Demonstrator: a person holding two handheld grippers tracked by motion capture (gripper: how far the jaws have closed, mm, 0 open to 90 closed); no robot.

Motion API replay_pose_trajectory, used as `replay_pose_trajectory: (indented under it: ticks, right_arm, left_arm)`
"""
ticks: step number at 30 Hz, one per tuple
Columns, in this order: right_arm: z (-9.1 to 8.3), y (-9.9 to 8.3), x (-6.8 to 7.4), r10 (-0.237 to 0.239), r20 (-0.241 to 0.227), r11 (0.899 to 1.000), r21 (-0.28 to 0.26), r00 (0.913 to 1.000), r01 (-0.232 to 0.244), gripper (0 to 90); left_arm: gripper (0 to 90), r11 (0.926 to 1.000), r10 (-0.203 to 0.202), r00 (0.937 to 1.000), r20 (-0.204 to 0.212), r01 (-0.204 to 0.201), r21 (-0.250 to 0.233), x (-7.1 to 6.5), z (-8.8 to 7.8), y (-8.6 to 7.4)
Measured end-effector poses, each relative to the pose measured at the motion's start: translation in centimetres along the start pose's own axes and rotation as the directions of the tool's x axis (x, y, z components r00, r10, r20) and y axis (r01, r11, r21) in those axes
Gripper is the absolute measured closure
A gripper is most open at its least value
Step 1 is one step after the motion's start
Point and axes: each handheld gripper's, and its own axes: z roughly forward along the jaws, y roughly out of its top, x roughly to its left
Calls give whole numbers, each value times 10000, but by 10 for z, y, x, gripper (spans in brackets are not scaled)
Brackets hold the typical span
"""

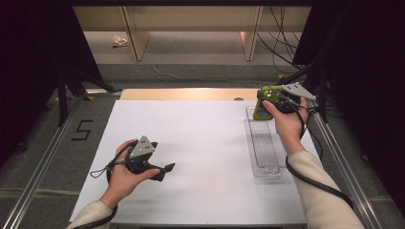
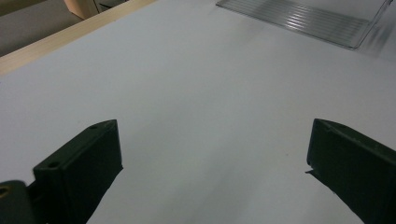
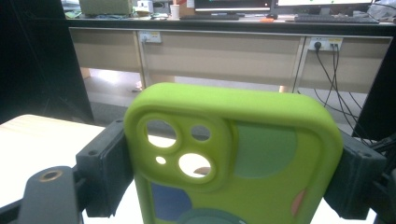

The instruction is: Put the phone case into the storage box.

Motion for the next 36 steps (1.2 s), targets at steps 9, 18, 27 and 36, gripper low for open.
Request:
replay_pose_trajectory:
  ticks: [9, 18, 27, 36]
  right_arm:
    - [3, 1, -1, -14, 45, 10000, -20, 10000, 14, 175]
    - [7, 0, -2, -60, 72, 10000, 18, 10000, 60, 175]
    - [11, 0, -2, -92, 116, 9999, 69, 9999, 91, 175]
    - [14, -1, -5, -92, 189, 9999, 70, 9998, 91, 175]
  left_arm:
    - [29, 10000, -4, 10000, 23, 4, 10, 0, 0, 0]
    - [29, 10000, -15, 10000, 42, 15, 11, 0, 0, 0]
    - [29, 10000, -11, 10000, 34, 11, 6, 0, 0, 0]
    - [29, 10000, -27, 10000, 53, 27, 21, 0, 0, -1]
